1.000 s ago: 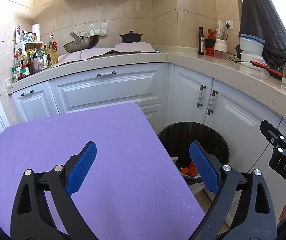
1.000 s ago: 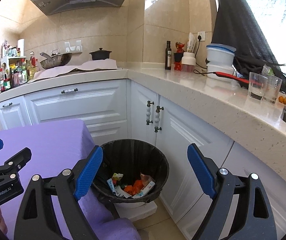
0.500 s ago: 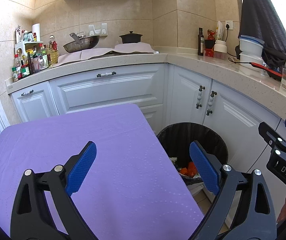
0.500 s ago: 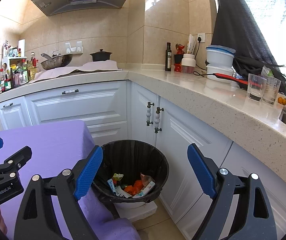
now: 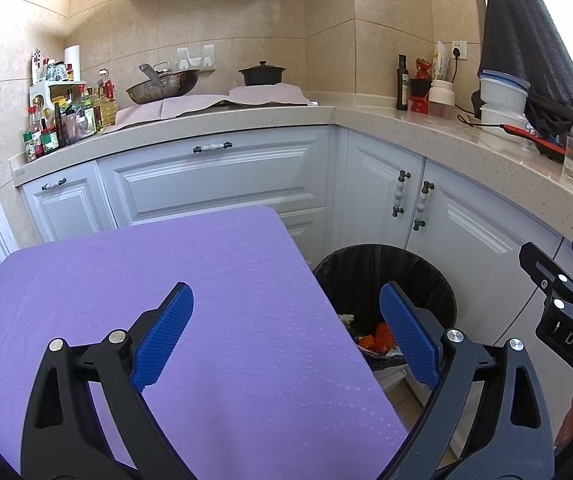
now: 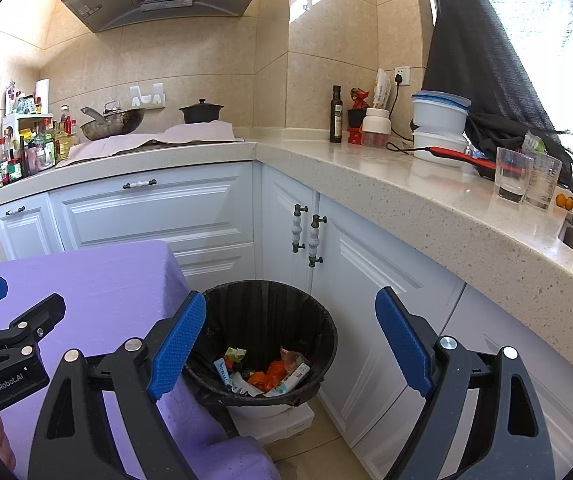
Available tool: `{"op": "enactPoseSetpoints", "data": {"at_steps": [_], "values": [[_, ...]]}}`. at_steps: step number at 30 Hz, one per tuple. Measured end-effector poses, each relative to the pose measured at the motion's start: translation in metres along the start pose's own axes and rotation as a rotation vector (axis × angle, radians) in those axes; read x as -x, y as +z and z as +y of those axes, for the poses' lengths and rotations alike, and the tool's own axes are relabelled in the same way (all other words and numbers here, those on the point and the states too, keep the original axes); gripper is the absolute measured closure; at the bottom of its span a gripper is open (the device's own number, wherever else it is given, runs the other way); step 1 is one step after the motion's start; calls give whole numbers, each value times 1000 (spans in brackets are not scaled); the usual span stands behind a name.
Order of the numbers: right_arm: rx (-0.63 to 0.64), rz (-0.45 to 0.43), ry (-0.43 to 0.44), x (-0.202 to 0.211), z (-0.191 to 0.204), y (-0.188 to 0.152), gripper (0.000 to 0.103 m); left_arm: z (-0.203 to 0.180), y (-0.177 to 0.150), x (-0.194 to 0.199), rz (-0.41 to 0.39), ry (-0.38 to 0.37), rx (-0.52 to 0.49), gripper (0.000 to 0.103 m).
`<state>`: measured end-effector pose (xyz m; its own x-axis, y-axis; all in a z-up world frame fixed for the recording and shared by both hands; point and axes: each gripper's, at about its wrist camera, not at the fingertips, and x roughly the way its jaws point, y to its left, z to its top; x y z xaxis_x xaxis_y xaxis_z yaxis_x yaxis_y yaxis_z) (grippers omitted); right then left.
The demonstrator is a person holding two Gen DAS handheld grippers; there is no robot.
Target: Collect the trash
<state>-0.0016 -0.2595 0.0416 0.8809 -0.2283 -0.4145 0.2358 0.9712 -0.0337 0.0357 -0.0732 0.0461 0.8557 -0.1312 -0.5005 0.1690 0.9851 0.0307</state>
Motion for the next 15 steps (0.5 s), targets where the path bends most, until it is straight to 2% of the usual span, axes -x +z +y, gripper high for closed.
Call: {"op": "enactPoseSetpoints", "data": {"at_steps": [15], "values": [[-1, -2, -1, 2, -1, 2, 19, 0, 0, 0, 1, 1, 0, 11]]}}
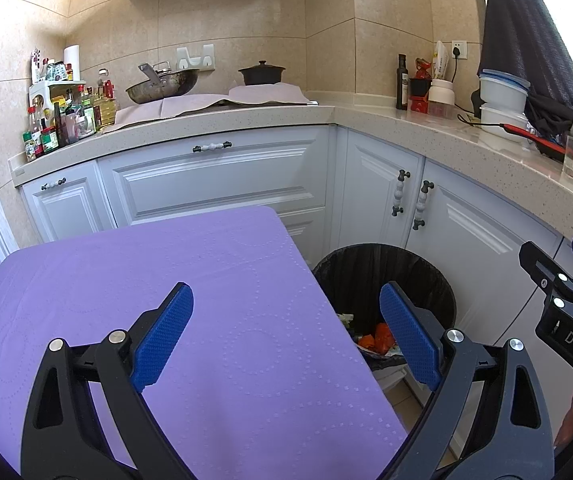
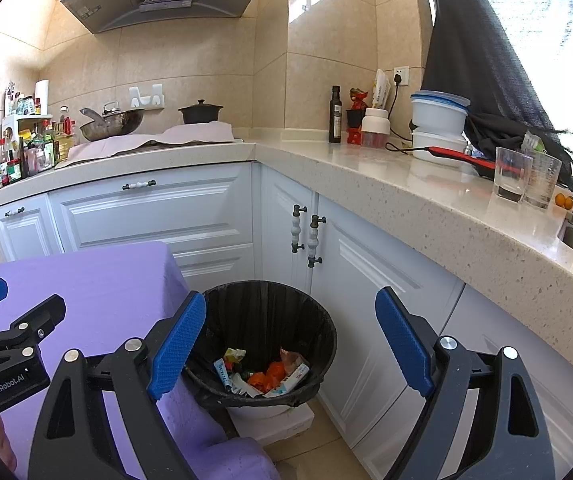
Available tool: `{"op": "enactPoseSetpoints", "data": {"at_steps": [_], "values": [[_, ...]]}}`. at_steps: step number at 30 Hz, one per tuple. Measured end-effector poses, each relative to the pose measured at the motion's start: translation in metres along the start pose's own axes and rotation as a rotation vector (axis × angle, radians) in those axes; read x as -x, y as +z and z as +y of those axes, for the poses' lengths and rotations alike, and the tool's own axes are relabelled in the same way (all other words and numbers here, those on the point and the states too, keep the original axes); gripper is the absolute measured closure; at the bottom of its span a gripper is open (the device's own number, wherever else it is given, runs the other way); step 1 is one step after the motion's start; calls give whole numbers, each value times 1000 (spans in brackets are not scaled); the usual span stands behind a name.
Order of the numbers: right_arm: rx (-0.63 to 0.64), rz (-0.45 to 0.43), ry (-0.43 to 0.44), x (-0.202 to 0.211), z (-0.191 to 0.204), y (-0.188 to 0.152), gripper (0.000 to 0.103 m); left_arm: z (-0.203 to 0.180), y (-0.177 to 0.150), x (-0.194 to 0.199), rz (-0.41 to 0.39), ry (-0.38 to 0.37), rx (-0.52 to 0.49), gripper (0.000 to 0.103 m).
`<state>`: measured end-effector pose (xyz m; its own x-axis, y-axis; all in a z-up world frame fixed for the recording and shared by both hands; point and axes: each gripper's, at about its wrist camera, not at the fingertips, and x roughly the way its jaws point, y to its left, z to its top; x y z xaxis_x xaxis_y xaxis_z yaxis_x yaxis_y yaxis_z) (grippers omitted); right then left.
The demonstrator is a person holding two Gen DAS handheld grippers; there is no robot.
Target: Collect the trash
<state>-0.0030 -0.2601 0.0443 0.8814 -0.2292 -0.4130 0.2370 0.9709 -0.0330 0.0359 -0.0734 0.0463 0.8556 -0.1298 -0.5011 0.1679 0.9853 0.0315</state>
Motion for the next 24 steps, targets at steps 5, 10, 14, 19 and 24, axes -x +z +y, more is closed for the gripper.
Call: {"op": "enactPoseSetpoints", "data": {"at_steps": [5, 10, 14, 19, 24], "values": [[-1, 0, 0, 0, 0, 0, 19, 1, 0, 0, -2, -1, 3, 11], [-1, 0, 1, 0, 0, 0, 19, 1, -2, -1, 0, -9, 14, 11], [-1, 0, 0, 0, 0, -1, 19, 3, -1, -1, 0, -5, 18, 11], [-1, 0, 0, 0, 1, -1, 19, 4, -1, -1, -1, 1, 21, 11], [-1, 0, 0, 0, 0, -1, 19, 3, -1, -1, -2, 7, 20, 11]]}}
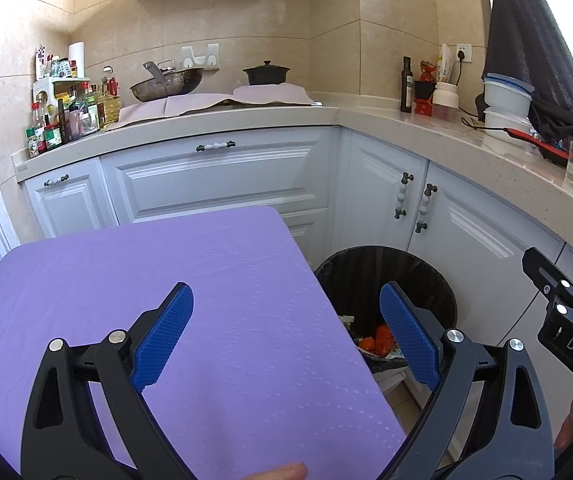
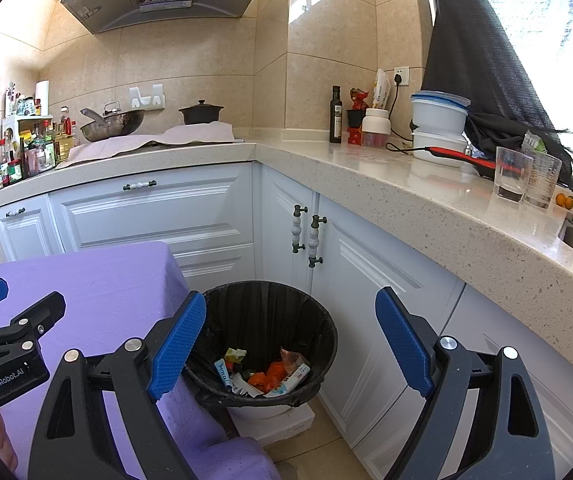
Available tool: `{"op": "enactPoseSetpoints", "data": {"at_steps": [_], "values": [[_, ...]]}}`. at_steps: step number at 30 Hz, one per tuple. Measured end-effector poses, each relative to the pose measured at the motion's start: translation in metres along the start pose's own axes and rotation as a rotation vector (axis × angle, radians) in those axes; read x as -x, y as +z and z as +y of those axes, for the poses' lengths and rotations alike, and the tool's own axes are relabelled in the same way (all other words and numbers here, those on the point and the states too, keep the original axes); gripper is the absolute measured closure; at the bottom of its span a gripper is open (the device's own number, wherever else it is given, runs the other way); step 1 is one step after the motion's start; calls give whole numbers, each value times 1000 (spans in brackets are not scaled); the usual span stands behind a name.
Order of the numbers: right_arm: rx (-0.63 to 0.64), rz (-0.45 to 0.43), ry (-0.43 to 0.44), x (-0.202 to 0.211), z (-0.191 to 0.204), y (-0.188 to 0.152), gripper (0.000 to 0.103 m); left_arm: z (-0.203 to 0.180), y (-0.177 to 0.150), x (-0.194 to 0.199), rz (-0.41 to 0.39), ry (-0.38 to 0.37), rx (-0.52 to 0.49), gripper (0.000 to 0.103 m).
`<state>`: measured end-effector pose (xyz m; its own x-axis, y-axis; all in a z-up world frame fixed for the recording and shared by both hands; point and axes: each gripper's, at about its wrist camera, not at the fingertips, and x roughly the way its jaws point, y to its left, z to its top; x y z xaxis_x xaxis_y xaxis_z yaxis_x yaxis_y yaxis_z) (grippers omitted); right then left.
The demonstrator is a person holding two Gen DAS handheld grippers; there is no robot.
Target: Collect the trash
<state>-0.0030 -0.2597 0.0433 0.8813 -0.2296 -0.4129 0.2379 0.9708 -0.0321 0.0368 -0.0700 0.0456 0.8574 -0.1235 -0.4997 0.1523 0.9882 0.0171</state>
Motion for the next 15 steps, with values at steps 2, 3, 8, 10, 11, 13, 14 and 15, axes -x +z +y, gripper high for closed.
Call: {"op": "enactPoseSetpoints", "data": {"at_steps": [2, 3, 8, 10, 11, 13, 14, 15], "values": [[0, 0, 0, 0, 0, 0, 19, -1, 0, 0, 1, 1, -1, 11], [0, 0, 0, 0, 0, 0, 19, -1, 0, 0, 1, 0, -2, 11], [-1, 0, 1, 0, -1, 0, 19, -4, 0, 0, 4, -3, -13, 11], [0, -1, 2, 0, -1, 0, 19, -4, 1, 0, 4, 2, -17, 8], [0, 0, 1, 0, 0, 0, 19, -4, 1, 0, 1, 2, -17, 7], [-1, 0, 1, 0, 0, 0, 19, -5, 2, 1, -5, 1, -16, 6], [-1, 0, 1, 0, 0, 0, 19, -5, 2, 2, -8, 1, -16, 6], [-2, 1, 1, 0, 0, 0, 19, -5, 2, 2, -12, 0, -17, 5]]}}
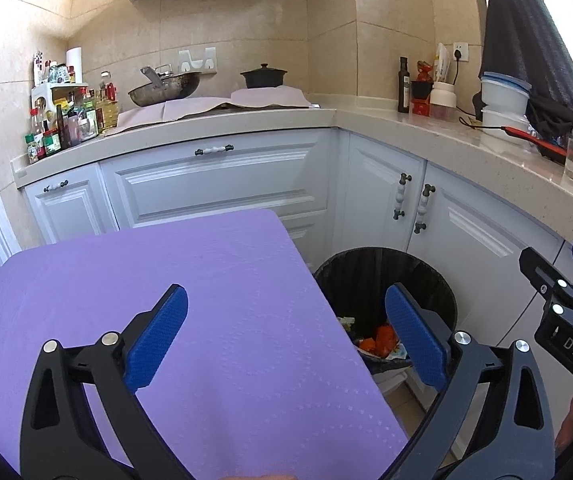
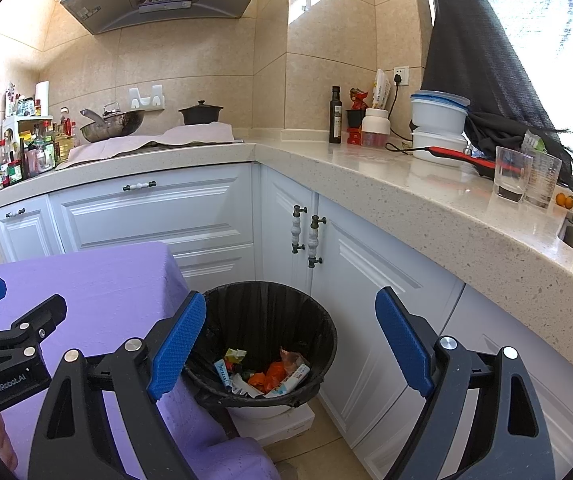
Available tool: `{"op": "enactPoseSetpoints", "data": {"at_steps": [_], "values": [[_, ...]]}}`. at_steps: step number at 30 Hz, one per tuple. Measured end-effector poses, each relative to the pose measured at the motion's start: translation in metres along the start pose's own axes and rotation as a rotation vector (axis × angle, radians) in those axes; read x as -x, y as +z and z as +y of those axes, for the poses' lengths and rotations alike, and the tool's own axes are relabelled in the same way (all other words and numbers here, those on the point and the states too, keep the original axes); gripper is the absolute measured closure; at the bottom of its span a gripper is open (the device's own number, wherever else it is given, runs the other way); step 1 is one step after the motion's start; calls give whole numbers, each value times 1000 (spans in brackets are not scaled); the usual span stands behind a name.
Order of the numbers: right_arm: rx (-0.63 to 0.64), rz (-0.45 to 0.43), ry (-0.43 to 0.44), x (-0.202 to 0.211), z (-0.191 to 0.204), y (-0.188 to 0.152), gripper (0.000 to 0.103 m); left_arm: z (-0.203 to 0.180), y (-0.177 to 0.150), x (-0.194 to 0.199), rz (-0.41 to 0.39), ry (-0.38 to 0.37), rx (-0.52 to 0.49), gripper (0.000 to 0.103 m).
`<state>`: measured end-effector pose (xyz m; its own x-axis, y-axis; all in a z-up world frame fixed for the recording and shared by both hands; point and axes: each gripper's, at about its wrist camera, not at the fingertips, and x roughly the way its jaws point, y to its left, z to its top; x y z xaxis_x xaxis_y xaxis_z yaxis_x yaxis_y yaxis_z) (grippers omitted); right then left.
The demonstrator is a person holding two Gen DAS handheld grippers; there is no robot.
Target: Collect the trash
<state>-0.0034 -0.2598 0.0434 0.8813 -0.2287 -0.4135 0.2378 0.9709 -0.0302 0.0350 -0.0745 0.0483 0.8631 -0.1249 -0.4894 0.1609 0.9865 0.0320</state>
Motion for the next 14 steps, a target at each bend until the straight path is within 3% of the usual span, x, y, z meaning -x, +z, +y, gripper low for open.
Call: {"op": "enactPoseSetpoints", "data": {"at_steps": [5, 11, 14], "values": [[3, 3, 1, 0, 2, 0, 19, 2, 1, 0, 1, -15, 2, 5], [6, 5, 13, -1, 8, 3, 18, 14, 1, -6, 16, 34, 2, 5], [20, 21, 35, -7, 16, 2, 18, 39, -5, -14, 43, 84, 33, 5]]}}
